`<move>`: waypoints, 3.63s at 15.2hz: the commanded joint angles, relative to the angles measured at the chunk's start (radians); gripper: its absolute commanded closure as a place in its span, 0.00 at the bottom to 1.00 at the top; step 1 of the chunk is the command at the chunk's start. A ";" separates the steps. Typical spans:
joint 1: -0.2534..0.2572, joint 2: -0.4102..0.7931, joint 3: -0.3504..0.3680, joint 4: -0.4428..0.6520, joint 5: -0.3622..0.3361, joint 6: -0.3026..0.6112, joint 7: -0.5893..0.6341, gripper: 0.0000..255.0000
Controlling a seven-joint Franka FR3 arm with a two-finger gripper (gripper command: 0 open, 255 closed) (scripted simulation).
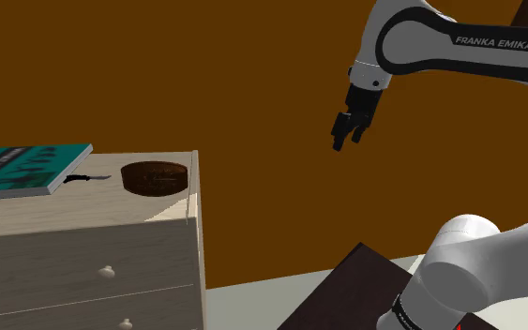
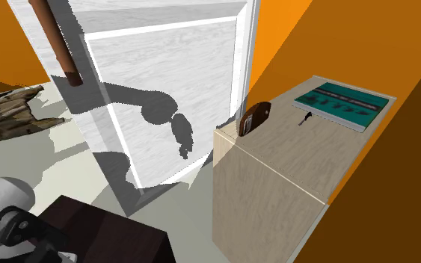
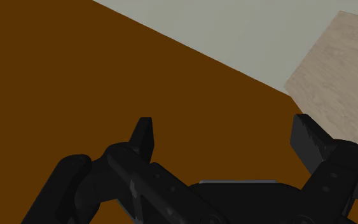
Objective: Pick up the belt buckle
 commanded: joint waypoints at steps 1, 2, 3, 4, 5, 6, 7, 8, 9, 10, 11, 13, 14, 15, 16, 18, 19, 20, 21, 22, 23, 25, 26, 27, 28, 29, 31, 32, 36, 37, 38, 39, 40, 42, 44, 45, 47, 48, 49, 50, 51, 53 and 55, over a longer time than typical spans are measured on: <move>0.000 0.000 0.000 0.000 0.000 0.000 0.000 0.00; 0.001 -0.003 0.026 0.000 0.018 -0.006 0.043 0.00; 0.002 -0.004 0.052 0.001 0.036 -0.011 0.086 0.00; 0.003 -0.003 0.079 0.004 0.055 -0.015 0.130 0.00; 0.003 0.000 0.105 0.008 0.073 -0.019 0.173 0.00; 0.004 0.005 0.131 0.015 0.091 -0.022 0.216 0.00; 0.004 0.012 0.157 0.023 0.109 -0.024 0.260 0.00; 0.004 0.020 0.183 0.032 0.127 -0.026 0.303 0.00; 0.004 0.031 0.208 0.044 0.144 -0.028 0.346 0.00; 0.003 0.043 0.234 0.057 0.160 -0.028 0.390 0.00; 0.001 0.057 0.259 0.071 0.176 -0.029 0.433 0.00; -0.004 0.089 0.311 0.105 0.204 -0.028 0.519 0.00; -0.007 0.108 0.336 0.124 0.217 -0.027 0.563 0.00; -0.011 0.128 0.361 0.145 0.229 -0.026 0.606 0.00; -0.016 0.149 0.387 0.168 0.239 -0.025 0.650 0.00; -0.027 0.197 0.437 0.217 0.255 -0.022 0.738 0.00; -0.033 0.224 0.463 0.244 0.261 -0.020 0.782 0.00; -0.040 0.251 0.488 0.272 0.264 -0.018 0.827 0.00; -0.047 0.281 0.515 0.303 0.266 -0.017 0.872 0.00; -0.055 0.312 0.541 0.334 0.266 -0.015 0.918 0.00; -0.064 0.344 0.568 0.367 0.264 -0.014 0.964 0.00; -0.082 0.415 0.624 0.439 0.251 -0.012 1.060 0.00; -0.090 0.454 0.653 0.477 0.240 -0.012 1.109 0.00; -0.098 0.496 0.682 0.517 0.225 -0.013 1.160 0.00; -0.105 0.540 0.712 0.560 0.207 -0.014 1.212 0.00; -0.111 0.587 0.743 0.604 0.184 -0.017 1.266 0.00; -0.113 0.692 0.803 0.700 0.123 -0.028 1.379 0.00; -0.107 0.751 0.830 0.753 0.085 -0.036 1.438 0.00; -0.008 1.000 0.889 0.991 -0.097 -0.104 1.660 0.00; -0.008 0.991 0.880 0.969 -0.089 -0.087 1.656 0.00; -0.013 0.983 0.878 0.947 -0.083 -0.070 1.653 0.00; -0.018 0.976 0.877 0.927 -0.078 -0.054 1.650 0.00; -0.022 0.970 0.877 0.906 -0.073 -0.038 1.648 0.00; -0.031 0.959 0.875 0.868 -0.064 -0.007 1.644 0.00; -0.036 0.951 0.875 0.839 -0.059 0.016 1.641 0.00; -0.036 0.951 0.874 0.839 -0.059 0.016 1.641 0.00; -0.035 0.953 0.875 0.841 -0.060 0.016 1.643 1.00; -0.034 0.954 0.875 0.841 -0.061 0.015 1.643 1.00; -0.034 0.954 0.875 0.841 -0.060 0.016 1.643 1.00; -0.034 0.954 0.875 0.841 -0.061 0.016 1.643 1.00; -0.034 0.954 0.875 0.842 -0.061 0.015 1.643 1.00; -0.034 0.954 0.875 0.842 -0.061 0.015 1.644 1.00; -0.036 0.951 0.874 0.839 -0.059 0.016 1.641 1.00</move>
